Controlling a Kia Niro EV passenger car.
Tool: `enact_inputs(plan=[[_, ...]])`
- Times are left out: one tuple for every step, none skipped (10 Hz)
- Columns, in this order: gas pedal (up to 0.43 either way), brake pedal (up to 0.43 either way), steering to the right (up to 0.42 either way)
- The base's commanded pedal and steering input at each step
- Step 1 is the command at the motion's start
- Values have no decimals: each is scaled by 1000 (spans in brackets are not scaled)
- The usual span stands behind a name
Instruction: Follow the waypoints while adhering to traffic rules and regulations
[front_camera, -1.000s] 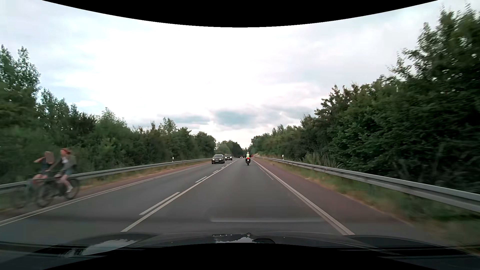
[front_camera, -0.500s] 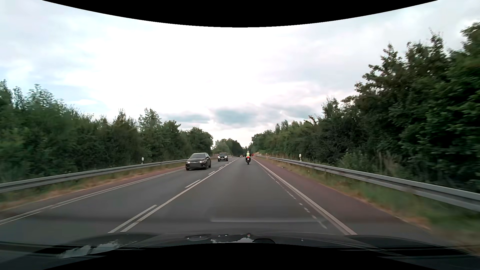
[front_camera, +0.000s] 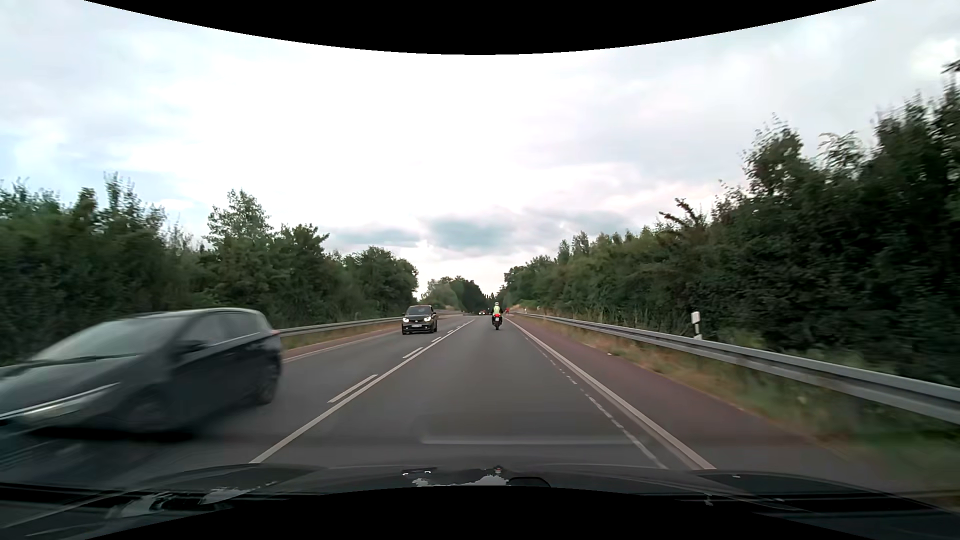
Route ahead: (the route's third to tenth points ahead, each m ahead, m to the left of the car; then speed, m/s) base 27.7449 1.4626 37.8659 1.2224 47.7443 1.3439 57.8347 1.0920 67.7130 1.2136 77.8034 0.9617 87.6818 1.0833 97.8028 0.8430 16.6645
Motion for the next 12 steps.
enact_inputs(plan=[[228, 0, -2], [220, 0, -1], [220, 0, -2], [209, 0, -2], [189, 0, -2], [189, 0, -2], [189, 0, -2], [189, 0, -2], [177, 0, -1], [177, 0, -2], [177, 0, -1], [177, 0, -2]])
